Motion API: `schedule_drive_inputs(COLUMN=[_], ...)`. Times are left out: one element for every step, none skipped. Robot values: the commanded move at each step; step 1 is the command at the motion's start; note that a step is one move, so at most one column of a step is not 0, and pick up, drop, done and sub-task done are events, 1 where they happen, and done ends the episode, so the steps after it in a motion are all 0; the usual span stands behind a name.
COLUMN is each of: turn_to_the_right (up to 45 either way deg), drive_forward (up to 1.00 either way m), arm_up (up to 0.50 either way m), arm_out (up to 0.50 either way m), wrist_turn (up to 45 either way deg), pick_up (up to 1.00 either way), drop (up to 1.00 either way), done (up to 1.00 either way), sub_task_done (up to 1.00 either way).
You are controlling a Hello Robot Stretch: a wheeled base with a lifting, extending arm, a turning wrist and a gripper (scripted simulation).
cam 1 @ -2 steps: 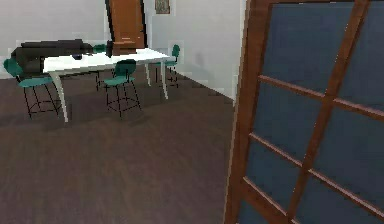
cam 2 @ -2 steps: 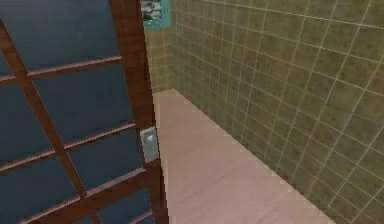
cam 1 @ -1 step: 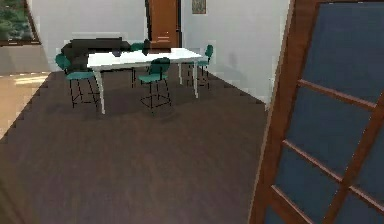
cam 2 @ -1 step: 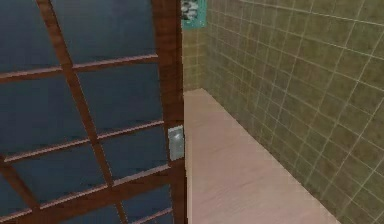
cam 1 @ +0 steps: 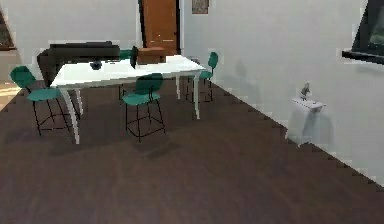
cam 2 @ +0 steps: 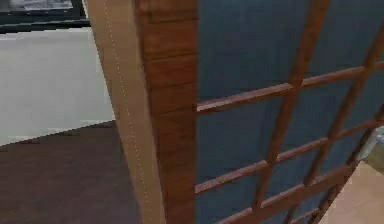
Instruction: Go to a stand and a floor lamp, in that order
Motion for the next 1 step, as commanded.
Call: schedule_drive_inputs(turn_to_the_right=[-27.0], drive_forward=[0.00], arm_up=[0.00], arm_out=[0.00], wrist_turn=[0.0], pick_up=[0.00], drop=[0.00], done=[0.00], sub_task_done=[0.00])
